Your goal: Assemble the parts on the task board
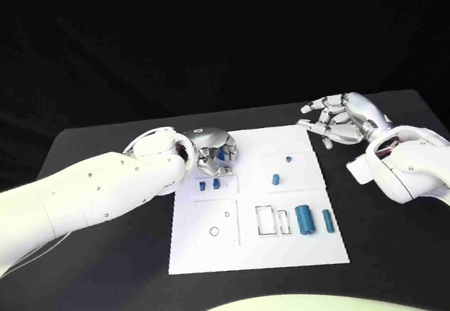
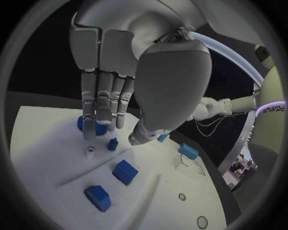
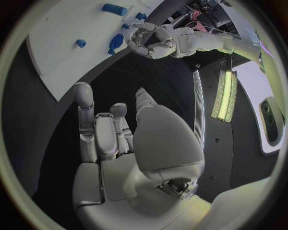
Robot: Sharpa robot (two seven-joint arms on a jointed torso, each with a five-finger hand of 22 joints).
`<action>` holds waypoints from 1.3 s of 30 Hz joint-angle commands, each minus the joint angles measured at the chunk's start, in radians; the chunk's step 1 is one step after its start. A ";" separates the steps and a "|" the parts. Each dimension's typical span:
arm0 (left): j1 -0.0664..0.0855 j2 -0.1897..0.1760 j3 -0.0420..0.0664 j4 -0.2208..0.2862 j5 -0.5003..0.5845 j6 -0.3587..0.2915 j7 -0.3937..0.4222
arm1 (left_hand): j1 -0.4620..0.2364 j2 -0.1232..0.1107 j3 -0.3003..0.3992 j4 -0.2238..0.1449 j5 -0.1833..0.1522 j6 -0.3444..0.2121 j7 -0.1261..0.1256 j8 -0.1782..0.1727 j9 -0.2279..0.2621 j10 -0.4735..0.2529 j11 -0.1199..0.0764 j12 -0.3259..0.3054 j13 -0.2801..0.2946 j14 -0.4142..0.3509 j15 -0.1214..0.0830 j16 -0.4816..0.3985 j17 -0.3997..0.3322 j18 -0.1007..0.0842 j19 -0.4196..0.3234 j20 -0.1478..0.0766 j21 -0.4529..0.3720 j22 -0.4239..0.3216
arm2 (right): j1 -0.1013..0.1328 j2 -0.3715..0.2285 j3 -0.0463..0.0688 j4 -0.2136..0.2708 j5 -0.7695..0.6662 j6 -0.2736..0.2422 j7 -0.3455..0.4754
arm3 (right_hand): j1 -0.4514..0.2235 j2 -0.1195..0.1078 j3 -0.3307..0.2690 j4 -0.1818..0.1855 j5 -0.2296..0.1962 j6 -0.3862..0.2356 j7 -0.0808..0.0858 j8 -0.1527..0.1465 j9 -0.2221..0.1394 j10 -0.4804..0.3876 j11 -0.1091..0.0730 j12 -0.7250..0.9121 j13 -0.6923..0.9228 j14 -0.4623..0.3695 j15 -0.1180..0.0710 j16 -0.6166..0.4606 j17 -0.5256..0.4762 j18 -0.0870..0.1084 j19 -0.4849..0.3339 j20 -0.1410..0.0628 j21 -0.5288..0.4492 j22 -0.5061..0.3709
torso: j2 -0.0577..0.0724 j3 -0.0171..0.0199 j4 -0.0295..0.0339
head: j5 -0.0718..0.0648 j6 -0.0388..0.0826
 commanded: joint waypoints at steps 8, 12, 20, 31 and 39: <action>-0.001 0.013 -0.001 -0.018 -0.039 0.033 -0.025 | 0.028 0.003 0.008 0.003 0.000 0.027 0.002 -0.013 -0.016 0.022 -0.004 -0.002 -0.009 0.023 -0.003 0.029 0.021 0.014 0.008 -0.005 0.017 0.011 | -0.001 0.001 0.000 0.001 -0.001 -0.001 0.014 | 0.009 0.005 -0.004 -0.001 0.003 0.000 0.004 0.005 -0.001 -0.006 0.001 -0.005 -0.001 -0.007 -0.001 -0.004 -0.001 0.007 -0.006 0.001 -0.002 -0.001 | 0.000 -0.0003 -0.0002 | -0.003 0.000; -0.002 0.016 -0.002 -0.023 -0.039 0.038 -0.024 | 0.039 0.006 0.018 0.001 0.001 0.038 0.001 -0.018 -0.024 0.032 -0.006 -0.006 -0.014 0.031 -0.005 0.042 0.029 0.014 0.009 -0.007 0.025 0.018 | -0.001 0.002 0.000 0.001 -0.001 -0.001 0.014 | 0.009 0.005 -0.004 -0.001 0.003 0.000 0.004 0.005 -0.001 -0.006 0.001 -0.005 -0.001 -0.007 -0.001 -0.004 -0.001 0.007 -0.006 0.001 -0.002 -0.001 | 0.001 -0.0003 -0.0006 | -0.005 -0.001; -0.005 0.025 -0.004 -0.038 -0.039 0.051 -0.023 | 0.060 0.011 0.042 -0.007 0.000 0.058 0.001 -0.028 -0.039 0.050 -0.009 -0.023 -0.028 0.038 -0.008 0.057 0.032 0.014 0.006 -0.011 0.041 0.032 | -0.001 0.002 0.000 0.001 -0.001 0.000 0.014 | 0.009 0.005 -0.004 -0.001 0.003 0.000 0.004 0.005 -0.001 -0.006 0.001 -0.005 -0.001 -0.007 -0.001 -0.004 -0.001 0.007 -0.006 0.001 -0.002 -0.001 | 0.001 -0.0005 -0.0009 | -0.006 -0.003; -0.009 0.032 -0.006 -0.049 -0.034 0.065 -0.020 | 0.067 0.013 0.062 -0.014 -0.001 0.075 0.001 -0.038 -0.052 0.076 -0.014 -0.036 -0.039 0.067 -0.013 0.087 0.064 0.007 0.034 -0.013 0.085 0.081 | -0.001 0.002 0.000 0.002 -0.001 0.000 0.013 | 0.009 0.006 -0.004 0.000 0.002 0.000 0.004 0.006 -0.001 -0.005 0.001 -0.006 -0.004 -0.007 -0.002 -0.004 0.000 0.007 -0.005 0.001 -0.002 0.000 | 0.000 0.0001 0.0003 | -0.008 -0.005; -0.010 0.035 -0.007 -0.053 -0.029 0.064 -0.016 | 0.076 0.022 0.083 -0.031 -0.003 0.107 -0.005 -0.039 -0.057 0.116 -0.025 -0.047 -0.047 0.095 -0.022 0.114 0.094 0.000 0.060 -0.020 0.128 0.128 | -0.001 0.002 0.000 0.002 -0.001 0.000 0.013 | 0.009 0.006 -0.004 0.000 0.002 0.000 0.004 0.006 -0.001 -0.005 0.001 -0.006 -0.004 -0.007 -0.002 -0.004 0.000 0.007 -0.005 0.001 -0.002 0.000 | 0.000 0.0003 -0.0004 | -0.010 -0.007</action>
